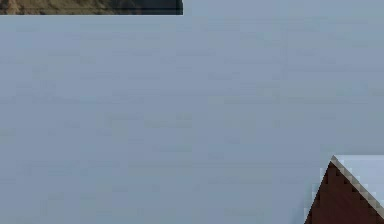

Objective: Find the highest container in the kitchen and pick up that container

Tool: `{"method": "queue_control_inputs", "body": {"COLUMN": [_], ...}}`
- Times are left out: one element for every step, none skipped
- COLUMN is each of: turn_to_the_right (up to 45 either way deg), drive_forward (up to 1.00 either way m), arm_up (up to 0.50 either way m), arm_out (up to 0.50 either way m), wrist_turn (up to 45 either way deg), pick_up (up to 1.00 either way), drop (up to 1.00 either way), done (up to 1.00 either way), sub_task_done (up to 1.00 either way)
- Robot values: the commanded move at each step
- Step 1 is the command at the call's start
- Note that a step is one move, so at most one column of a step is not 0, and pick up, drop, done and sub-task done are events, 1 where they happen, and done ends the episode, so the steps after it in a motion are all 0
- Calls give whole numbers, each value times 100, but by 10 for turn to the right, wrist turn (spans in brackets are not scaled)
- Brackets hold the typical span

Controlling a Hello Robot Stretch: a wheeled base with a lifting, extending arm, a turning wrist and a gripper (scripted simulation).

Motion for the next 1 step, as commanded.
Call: {"method": "queue_control_inputs", "body": {"turn_to_the_right": [0], "drive_forward": [0], "arm_up": [0], "arm_out": [0], "wrist_turn": [0], "pick_up": [0], "drop": [0], "done": [100], "sub_task_done": [0]}}
